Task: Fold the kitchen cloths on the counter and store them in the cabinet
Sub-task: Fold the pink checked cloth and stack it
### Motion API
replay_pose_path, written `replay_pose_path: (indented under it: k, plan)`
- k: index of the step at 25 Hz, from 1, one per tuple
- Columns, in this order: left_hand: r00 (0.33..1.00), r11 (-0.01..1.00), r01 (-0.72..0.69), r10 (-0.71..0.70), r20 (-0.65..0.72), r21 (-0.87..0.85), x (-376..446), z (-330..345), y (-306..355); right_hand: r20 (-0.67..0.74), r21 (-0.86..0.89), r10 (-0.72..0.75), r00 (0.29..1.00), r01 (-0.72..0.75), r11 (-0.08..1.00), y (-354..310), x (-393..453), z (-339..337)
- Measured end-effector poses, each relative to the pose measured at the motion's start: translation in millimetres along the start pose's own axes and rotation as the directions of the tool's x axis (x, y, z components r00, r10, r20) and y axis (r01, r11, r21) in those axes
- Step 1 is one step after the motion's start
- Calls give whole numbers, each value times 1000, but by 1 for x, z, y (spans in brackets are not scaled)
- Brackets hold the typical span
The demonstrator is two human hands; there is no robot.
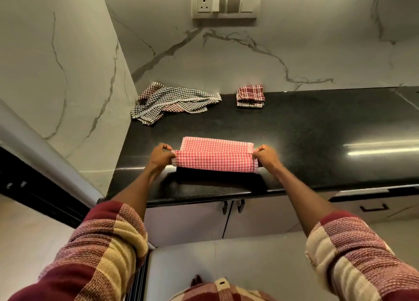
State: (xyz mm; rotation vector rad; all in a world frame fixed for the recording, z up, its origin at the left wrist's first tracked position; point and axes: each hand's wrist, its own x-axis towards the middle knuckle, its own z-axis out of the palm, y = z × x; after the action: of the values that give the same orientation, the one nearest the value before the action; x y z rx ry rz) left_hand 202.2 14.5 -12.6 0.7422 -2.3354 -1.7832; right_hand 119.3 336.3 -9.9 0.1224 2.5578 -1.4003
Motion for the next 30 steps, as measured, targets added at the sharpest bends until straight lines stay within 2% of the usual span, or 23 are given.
replay_pose_path:
  k: [4, 7, 9, 11, 13, 15, 16, 18, 20, 21, 23, 25, 27, 30]
  plan:
    - [997, 997, -70, 71, 28, -17, 19, 10, 8, -91, 135, -14, 996, 26, 990, -1, 9, 7]
    - [995, 999, -16, 21, 99, -51, 35, 21, 13, -127, 179, 15, 992, 8, 984, 4, 16, 15]
    - [988, 1000, -28, 27, 151, 4, 44, 29, 13, -121, 170, 45, 992, -24, 985, 4, 17, 19]
    - [981, 982, -116, 91, 169, 147, 53, 37, 15, -137, 71, 20, 990, -10, 997, 3, 25, 24]
    - [967, 900, -231, 171, 190, 369, 59, 44, 13, -97, -134, -51, 994, 37, 990, 2, 30, 27]
    - [947, 753, -279, 115, 299, 596, 67, 52, 7, 12, -404, -10, 1000, 14, 914, 5, 35, 33]
    - [945, 676, -270, 51, 322, 686, 69, 58, 1, 41, -514, 47, 998, -19, 857, 9, 35, 39]
    - [971, 591, -202, 16, 239, 781, 67, 66, -13, -1, -632, 63, 998, -50, 773, 13, 33, 48]
    - [982, 530, -166, 162, 92, 832, 57, 70, -22, 5, -724, -148, 989, 105, 681, 14, 31, 55]
    - [954, 471, -210, 289, 76, 857, 52, 72, -26, 89, -760, -257, 962, 232, 606, 14, 31, 58]
    - [869, 325, -361, 456, 190, 874, 42, 77, -33, 274, -778, -349, 896, 420, 468, 12, 29, 63]
    - [866, 271, -401, 424, 266, 875, 35, 81, -36, 299, -808, -368, 881, 438, 394, 8, 24, 72]
    - [904, 300, -357, 349, 246, 885, 33, 84, -37, 274, -789, -377, 885, 431, 439, 0, 16, 82]
    - [956, 406, -242, 256, 144, 881, 25, 87, -35, 235, -669, -303, 923, 380, 639, -8, 5, 89]
